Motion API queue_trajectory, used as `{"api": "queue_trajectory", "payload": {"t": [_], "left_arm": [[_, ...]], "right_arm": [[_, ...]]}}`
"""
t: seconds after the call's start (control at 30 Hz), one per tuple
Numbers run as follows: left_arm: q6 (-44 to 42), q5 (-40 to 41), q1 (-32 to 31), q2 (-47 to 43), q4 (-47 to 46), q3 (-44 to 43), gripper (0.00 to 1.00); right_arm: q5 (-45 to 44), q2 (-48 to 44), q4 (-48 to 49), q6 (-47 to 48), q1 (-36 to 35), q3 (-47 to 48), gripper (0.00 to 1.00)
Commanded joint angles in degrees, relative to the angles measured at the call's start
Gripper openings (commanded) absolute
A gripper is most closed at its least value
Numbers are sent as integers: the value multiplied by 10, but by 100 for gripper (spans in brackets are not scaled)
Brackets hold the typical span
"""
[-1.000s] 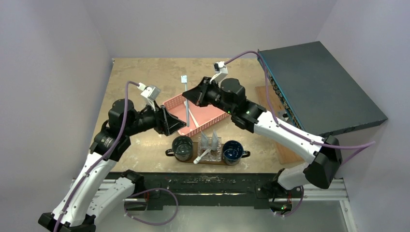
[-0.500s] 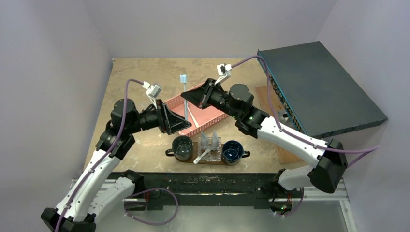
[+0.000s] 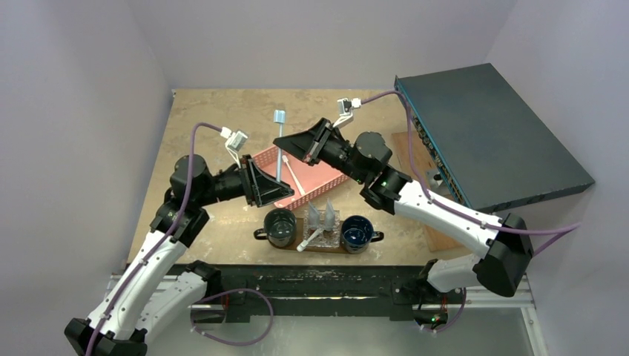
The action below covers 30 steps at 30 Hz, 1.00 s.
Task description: Prepare toiletry sets of a toothbrush and toothpaste on the tray
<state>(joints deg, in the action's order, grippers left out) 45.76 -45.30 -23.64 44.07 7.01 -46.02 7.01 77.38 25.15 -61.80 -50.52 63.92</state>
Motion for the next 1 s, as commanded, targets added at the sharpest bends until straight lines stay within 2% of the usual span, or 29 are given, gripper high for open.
{"api": "queue_trajectory", "payload": {"t": [0.0,0.43,0.6,0.7,0.83,0.87,0.97], "left_arm": [[9,-12,3,-14,-32,3,43],[5,4,3,-27,-12,0,29],[-6,23,3,-31,13,-3,15],[-8,29,3,-32,22,-4,0],[-12,34,3,-34,32,-7,0],[-15,33,3,-35,36,-8,0],[-23,30,3,-36,51,-12,0]], "right_arm": [[-21,-10,20,-15,-8,-3,0],[-69,-44,-12,18,-24,-20,0],[-78,-56,-18,28,-28,-29,0],[-78,-61,-27,42,-30,-30,0],[-72,-66,-47,68,-31,-29,0],[-66,-67,-54,78,-31,-27,2],[-47,-75,-87,115,-31,-19,19]]}}
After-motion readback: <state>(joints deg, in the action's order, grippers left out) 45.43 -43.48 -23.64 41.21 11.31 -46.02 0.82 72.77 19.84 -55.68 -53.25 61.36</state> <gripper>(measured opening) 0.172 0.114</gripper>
